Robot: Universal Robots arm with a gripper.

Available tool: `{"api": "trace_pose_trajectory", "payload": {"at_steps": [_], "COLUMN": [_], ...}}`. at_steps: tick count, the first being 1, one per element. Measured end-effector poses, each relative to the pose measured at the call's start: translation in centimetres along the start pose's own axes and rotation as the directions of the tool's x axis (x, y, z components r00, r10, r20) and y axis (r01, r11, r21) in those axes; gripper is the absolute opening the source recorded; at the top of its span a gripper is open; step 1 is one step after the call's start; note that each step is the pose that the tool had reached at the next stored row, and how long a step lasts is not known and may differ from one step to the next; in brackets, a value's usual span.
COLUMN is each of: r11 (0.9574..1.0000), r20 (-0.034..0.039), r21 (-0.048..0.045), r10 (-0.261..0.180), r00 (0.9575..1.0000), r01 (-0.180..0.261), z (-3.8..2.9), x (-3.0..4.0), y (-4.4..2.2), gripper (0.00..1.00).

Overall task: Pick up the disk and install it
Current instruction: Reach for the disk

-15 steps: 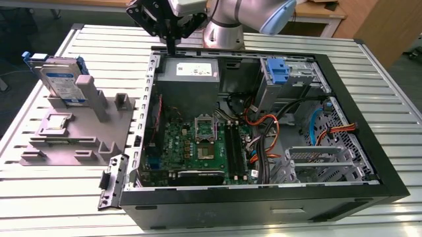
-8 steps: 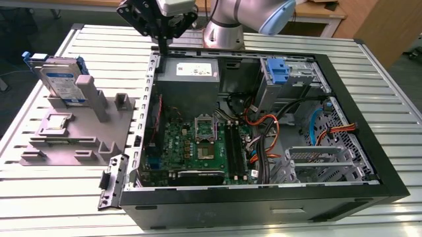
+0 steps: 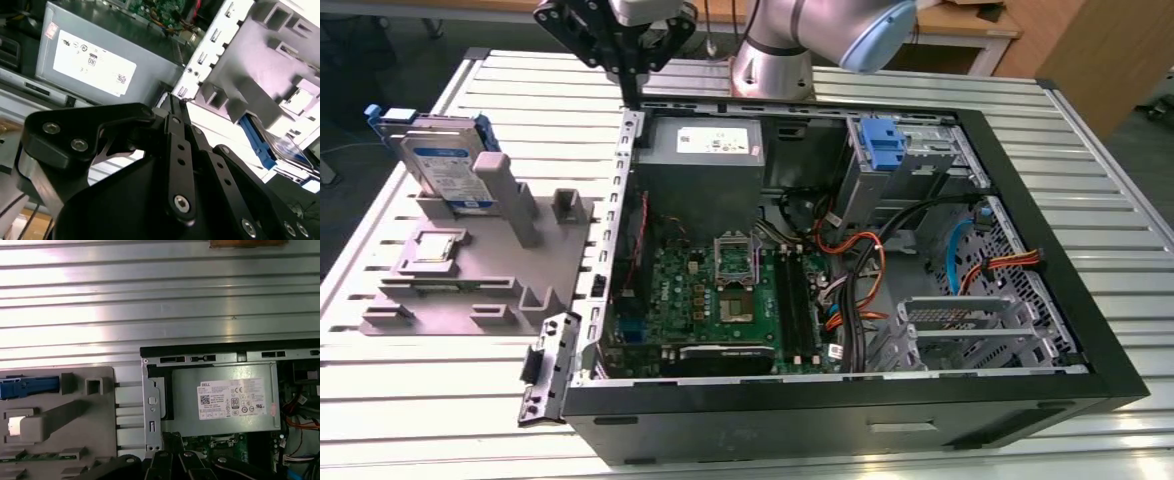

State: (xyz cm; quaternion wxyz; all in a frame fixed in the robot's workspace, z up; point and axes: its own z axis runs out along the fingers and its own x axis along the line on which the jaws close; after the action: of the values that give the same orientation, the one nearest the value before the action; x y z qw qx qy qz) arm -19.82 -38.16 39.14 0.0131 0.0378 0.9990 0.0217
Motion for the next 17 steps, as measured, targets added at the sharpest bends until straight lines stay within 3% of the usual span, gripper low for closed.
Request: {"api": "trace_pose_trajectory", "payload": {"at_steps": [4, 17], "r11": [1.0000, 1.0000], "r20": [0.0001, -0.0001], "r21": [-0.0001, 0.0000], "r10": [0.000, 0.000], "r00": [1.0000, 1.0000], "r01": [0.000, 0.000], "z": [0.02, 0.01], "x": [1.18, 1.36], "y": [-0.05, -0.07], "gripper": [0.10, 0.10]}}
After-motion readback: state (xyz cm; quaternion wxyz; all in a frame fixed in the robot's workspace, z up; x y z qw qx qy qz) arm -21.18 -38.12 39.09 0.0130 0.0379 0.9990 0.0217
